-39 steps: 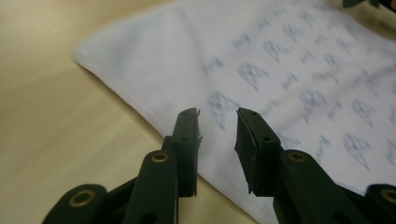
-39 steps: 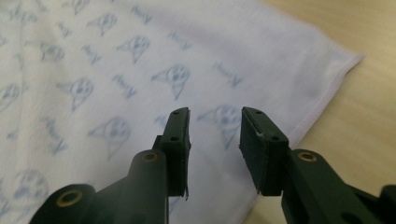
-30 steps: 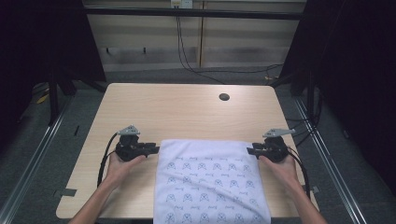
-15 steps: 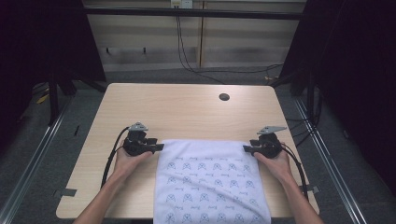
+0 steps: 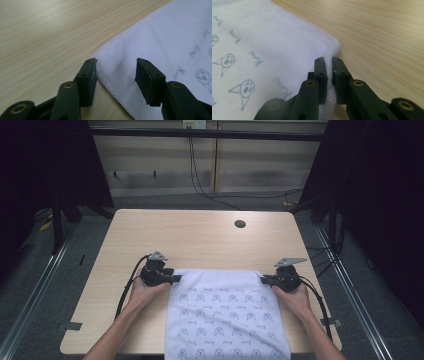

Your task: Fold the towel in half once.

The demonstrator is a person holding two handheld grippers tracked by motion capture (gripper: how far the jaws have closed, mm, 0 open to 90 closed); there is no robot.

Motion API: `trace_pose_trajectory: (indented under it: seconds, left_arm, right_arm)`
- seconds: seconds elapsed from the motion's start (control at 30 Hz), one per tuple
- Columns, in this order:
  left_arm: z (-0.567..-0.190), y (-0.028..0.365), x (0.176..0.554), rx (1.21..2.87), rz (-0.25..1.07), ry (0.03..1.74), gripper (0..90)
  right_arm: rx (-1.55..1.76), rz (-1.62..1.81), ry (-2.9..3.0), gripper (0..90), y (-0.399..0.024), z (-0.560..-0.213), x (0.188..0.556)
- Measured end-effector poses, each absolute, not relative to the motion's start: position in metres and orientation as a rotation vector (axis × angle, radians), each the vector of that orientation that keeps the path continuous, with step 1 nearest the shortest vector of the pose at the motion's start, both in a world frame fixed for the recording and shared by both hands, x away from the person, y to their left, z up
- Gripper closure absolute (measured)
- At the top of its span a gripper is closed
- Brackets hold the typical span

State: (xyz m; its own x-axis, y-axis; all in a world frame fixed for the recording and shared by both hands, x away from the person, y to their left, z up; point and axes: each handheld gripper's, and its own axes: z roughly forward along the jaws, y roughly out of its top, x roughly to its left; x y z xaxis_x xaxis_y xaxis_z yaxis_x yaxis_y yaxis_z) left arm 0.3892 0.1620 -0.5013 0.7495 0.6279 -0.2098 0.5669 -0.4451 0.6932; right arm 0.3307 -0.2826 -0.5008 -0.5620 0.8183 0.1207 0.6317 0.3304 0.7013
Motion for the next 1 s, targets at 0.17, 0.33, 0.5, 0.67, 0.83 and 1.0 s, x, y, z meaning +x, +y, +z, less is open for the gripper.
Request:
trace_pose_trajectory:
  seconds: [0.17, 0.33, 0.5, 0.67, 0.83, 1.0]
  left_arm:
    - [-0.503, 0.159, 0.387, 2.166, 0.075, 0.849, 81.8]
    - [-0.485, 0.169, 0.387, 2.066, 0.031, 0.825, 86.7]
    - [-0.453, 0.176, 0.398, 1.949, 0.069, 0.813, 86.8]
    - [-0.416, 0.177, 0.415, 1.889, 0.150, 0.794, 86.9]
    - [-0.377, 0.181, 0.430, 1.829, 0.210, 0.770, 86.9]
    - [-0.349, 0.179, 0.434, 1.777, 0.231, 0.734, 86.9]
  right_arm:
    - [1.302, 1.141, 2.313, 84.0, -0.283, -0.491, 0.332]
    - [1.314, 1.251, 2.257, 84.2, -0.292, -0.474, 0.332]
    - [1.281, 1.374, 2.165, 84.7, -0.297, -0.441, 0.343]
    - [1.222, 1.395, 2.103, 84.7, -0.296, -0.395, 0.365]
    - [1.206, 1.409, 2.033, 84.8, -0.302, -0.358, 0.386]
    - [1.172, 1.453, 1.961, 84.8, -0.306, -0.324, 0.394]
